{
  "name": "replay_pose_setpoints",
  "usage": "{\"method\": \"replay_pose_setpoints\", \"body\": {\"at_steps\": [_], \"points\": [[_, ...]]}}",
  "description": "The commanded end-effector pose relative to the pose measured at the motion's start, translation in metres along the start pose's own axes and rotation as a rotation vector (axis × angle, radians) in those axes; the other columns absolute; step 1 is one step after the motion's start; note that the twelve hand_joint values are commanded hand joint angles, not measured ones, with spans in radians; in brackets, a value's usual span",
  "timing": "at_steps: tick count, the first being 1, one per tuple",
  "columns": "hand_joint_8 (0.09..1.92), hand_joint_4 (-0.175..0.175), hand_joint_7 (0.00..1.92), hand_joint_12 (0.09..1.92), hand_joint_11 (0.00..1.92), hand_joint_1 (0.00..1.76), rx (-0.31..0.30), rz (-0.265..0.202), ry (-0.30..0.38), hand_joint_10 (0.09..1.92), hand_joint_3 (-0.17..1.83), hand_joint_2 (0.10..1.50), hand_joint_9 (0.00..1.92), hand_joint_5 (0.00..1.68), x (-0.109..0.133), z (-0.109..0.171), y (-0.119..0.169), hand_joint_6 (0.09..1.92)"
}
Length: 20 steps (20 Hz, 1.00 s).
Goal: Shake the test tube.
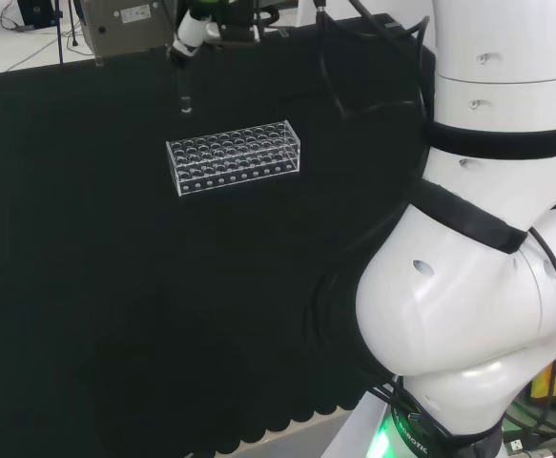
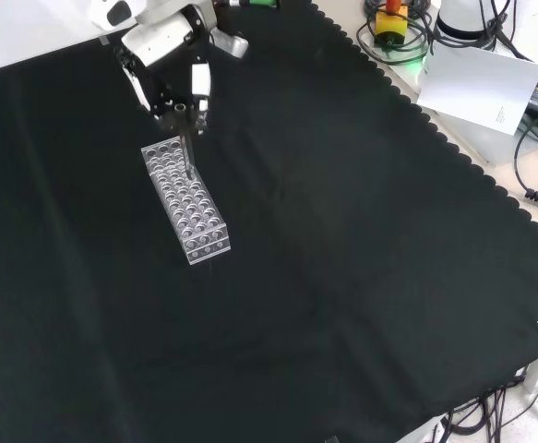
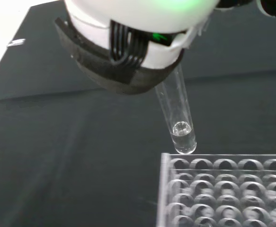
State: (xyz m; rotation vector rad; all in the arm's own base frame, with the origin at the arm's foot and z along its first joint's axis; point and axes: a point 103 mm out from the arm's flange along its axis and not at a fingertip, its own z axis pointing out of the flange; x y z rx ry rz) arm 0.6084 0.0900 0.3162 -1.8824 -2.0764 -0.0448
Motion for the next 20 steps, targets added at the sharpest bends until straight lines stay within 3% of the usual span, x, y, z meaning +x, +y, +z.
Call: {"method": "replay_pose_setpoints", "body": {"at_steps": [1, 7, 20], "points": [[0.4, -0.175, 1.82, 0.67, 1.58, 1.24, 0.017, -0.082, 0.019, 0.14, 0.69, 0.58, 1.86, 1.48, 0.037, 0.005, 0.009, 0.28], [0.4, -0.175, 1.82, 0.67, 1.58, 1.24, 0.023, -0.051, 0.01, 0.14, 0.69, 0.58, 1.86, 1.48, 0.024, 0.005, 0.012, 0.28], [0.4, -0.175, 1.82, 0.67, 1.58, 1.24, -0.004, 0.141, -0.047, 0.14, 0.69, 0.58, 1.86, 1.48, -0.075, -0.019, -0.006, 0.28]]}}
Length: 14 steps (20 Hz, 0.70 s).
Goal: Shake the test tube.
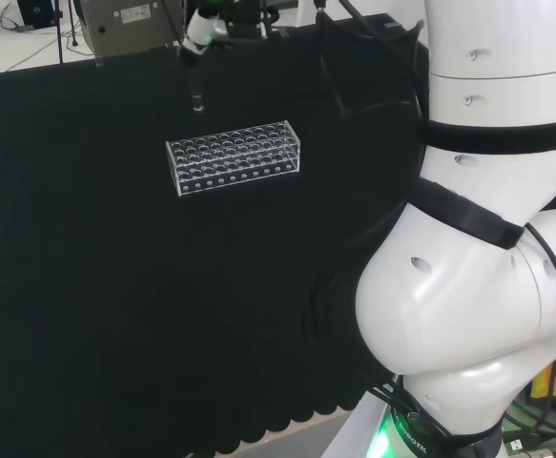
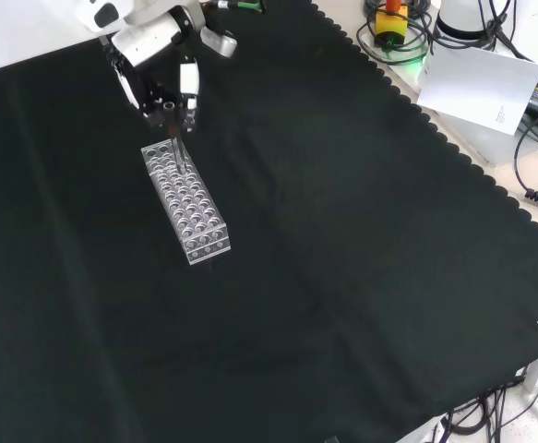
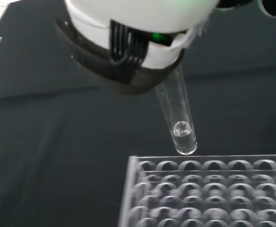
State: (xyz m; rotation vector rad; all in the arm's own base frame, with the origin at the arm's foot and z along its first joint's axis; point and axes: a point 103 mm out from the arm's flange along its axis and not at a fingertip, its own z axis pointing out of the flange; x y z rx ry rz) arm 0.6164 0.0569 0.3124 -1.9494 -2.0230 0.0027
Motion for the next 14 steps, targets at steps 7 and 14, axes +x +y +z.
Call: {"method": "replay_pose_setpoints", "body": {"at_steps": [7, 14], "points": [[0.4, -0.175, 1.82, 0.67, 1.58, 1.24, -0.031, 0.149, -0.065, 0.14, 0.69, 0.58, 1.86, 1.48, -0.082, -0.025, -0.018, 0.28], [0.4, -0.175, 1.82, 0.67, 1.58, 1.24, -0.027, 0.151, -0.061, 0.14, 0.69, 0.58, 1.86, 1.48, -0.085, -0.025, -0.018, 0.28]]}}
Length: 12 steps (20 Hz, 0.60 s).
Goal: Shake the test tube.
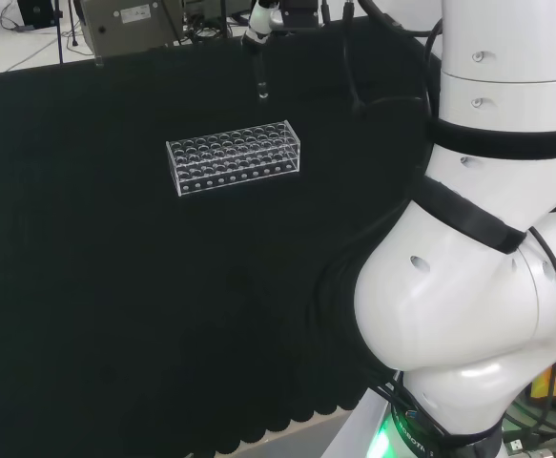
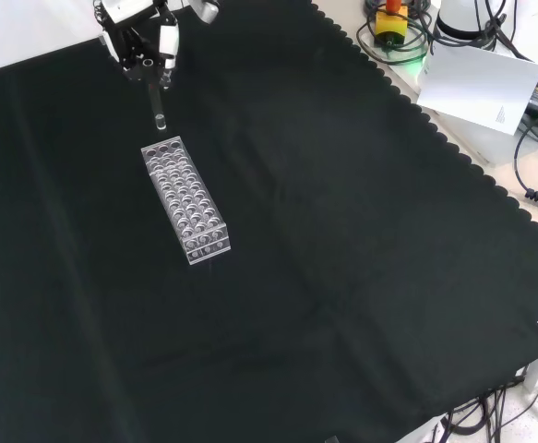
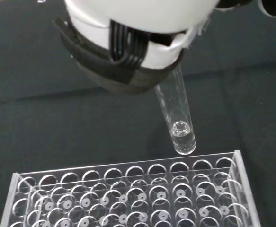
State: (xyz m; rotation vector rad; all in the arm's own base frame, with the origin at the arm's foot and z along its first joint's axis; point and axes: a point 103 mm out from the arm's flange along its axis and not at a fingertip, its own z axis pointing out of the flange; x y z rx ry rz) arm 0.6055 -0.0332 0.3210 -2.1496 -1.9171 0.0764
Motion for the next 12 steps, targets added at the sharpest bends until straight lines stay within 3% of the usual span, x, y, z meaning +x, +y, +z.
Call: {"method": "replay_pose_setpoints", "body": {"at_steps": [1, 12], "points": [[0.4, -0.175, 1.82, 0.67, 1.58, 1.24, 0.008, -0.008, 0.007, 0.14, 0.69, 0.58, 1.86, 1.48, 0.004, 0.001, 0.001, 0.28], [0.41, -0.175, 1.82, 0.67, 1.58, 1.24, 0.015, -0.114, 0.057, 0.13, 0.69, 0.58, 1.87, 1.48, 0.064, 0.016, 0.011, 0.28]]}}
